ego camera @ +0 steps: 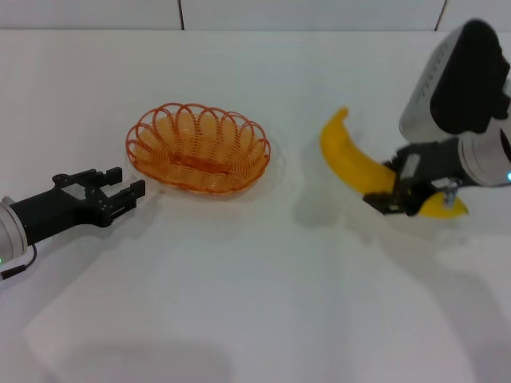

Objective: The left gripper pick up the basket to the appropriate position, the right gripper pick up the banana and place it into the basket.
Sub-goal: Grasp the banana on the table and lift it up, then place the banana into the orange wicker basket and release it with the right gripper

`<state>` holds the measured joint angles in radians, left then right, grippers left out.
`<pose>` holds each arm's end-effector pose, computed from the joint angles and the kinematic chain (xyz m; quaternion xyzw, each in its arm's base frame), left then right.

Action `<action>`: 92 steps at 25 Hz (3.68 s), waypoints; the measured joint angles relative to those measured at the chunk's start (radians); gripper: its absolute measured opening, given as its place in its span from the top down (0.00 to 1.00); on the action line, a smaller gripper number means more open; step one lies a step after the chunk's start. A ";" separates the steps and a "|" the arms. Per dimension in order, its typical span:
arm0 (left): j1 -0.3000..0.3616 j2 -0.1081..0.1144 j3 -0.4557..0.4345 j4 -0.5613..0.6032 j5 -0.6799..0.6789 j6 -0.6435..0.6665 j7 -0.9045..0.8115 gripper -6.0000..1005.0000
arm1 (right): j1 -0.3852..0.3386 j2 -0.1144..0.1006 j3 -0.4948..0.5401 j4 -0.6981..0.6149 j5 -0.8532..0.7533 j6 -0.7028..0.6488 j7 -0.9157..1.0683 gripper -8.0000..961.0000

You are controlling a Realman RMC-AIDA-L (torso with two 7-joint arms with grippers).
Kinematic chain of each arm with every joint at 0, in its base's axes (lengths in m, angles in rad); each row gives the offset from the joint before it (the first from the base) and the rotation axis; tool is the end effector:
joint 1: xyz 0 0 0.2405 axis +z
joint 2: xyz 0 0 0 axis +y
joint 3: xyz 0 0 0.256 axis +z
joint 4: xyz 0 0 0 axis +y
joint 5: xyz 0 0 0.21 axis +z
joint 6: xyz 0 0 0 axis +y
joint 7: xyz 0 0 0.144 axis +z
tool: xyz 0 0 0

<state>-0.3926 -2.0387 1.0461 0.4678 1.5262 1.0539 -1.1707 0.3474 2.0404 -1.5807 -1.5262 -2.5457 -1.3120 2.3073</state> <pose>-0.3308 0.3282 -0.0247 -0.8886 -0.2894 -0.1892 0.3013 0.2042 0.3299 -0.0042 -0.9478 0.1675 -0.1589 0.2201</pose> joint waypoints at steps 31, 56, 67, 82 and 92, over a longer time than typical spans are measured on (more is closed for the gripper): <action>-0.023 -0.003 0.009 -0.002 0.006 0.005 -0.030 0.50 | 0.230 0.004 -0.400 0.252 0.165 0.616 -0.113 0.45; -0.025 -0.005 0.034 -0.003 -0.003 0.008 -0.044 0.50 | 0.277 0.007 -0.431 0.327 0.204 0.689 -0.132 0.44; -0.015 -0.005 0.034 -0.003 -0.003 0.008 -0.044 0.50 | 0.230 0.005 -0.453 0.260 0.207 0.714 -0.128 0.33; -0.002 -0.003 0.028 -0.003 -0.003 0.007 -0.044 0.50 | -0.071 -0.001 -0.019 -0.020 0.564 0.253 -0.473 0.25; 0.000 -0.005 0.033 -0.002 -0.013 0.013 -0.032 0.50 | -0.038 -0.002 0.217 0.347 0.705 0.136 -0.659 0.26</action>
<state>-0.3930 -2.0433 1.0795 0.4661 1.5134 1.0674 -1.2025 0.3089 2.0388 -1.3641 -1.1792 -1.8411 -1.1762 1.6479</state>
